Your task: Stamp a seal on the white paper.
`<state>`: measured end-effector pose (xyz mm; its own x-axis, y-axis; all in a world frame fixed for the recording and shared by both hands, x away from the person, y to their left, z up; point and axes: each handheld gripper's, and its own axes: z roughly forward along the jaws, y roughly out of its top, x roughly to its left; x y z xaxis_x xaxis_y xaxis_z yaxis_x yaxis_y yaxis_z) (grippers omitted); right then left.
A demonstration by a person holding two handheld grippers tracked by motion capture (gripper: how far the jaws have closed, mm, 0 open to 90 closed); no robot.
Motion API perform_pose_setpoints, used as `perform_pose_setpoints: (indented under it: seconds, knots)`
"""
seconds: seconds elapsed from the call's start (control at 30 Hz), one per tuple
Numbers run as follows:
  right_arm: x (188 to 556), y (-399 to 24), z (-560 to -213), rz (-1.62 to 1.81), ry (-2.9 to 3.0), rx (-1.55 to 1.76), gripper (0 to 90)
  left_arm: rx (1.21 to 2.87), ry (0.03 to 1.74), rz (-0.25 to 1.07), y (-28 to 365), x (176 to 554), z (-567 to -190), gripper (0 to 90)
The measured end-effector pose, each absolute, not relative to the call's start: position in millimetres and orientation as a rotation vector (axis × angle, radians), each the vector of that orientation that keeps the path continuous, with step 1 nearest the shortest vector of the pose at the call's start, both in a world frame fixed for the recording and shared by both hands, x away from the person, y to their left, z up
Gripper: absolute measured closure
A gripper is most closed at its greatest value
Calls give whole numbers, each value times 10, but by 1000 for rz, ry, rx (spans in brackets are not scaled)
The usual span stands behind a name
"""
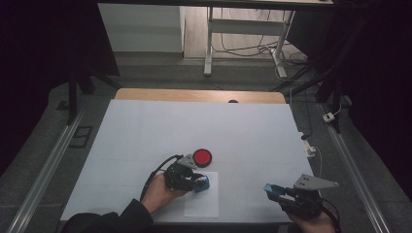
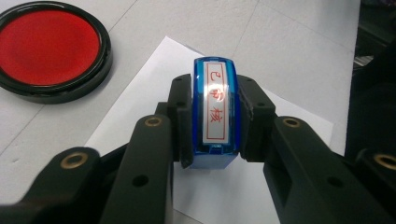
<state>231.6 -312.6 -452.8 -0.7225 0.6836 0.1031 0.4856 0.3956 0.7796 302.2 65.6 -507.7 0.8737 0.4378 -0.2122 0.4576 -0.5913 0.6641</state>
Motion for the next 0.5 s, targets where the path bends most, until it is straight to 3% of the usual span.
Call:
perform_pose_setpoints:
  seconds: [0.2,0.5]
  knots:
    - [2315,-3127,-4528,1232,2420,1034,680,2270,648,-62,673,3051,-5089,700]
    - [2314,-3123,-4529,1229,2418,1035,680,2330,593,57,607,2944,-5057,700]
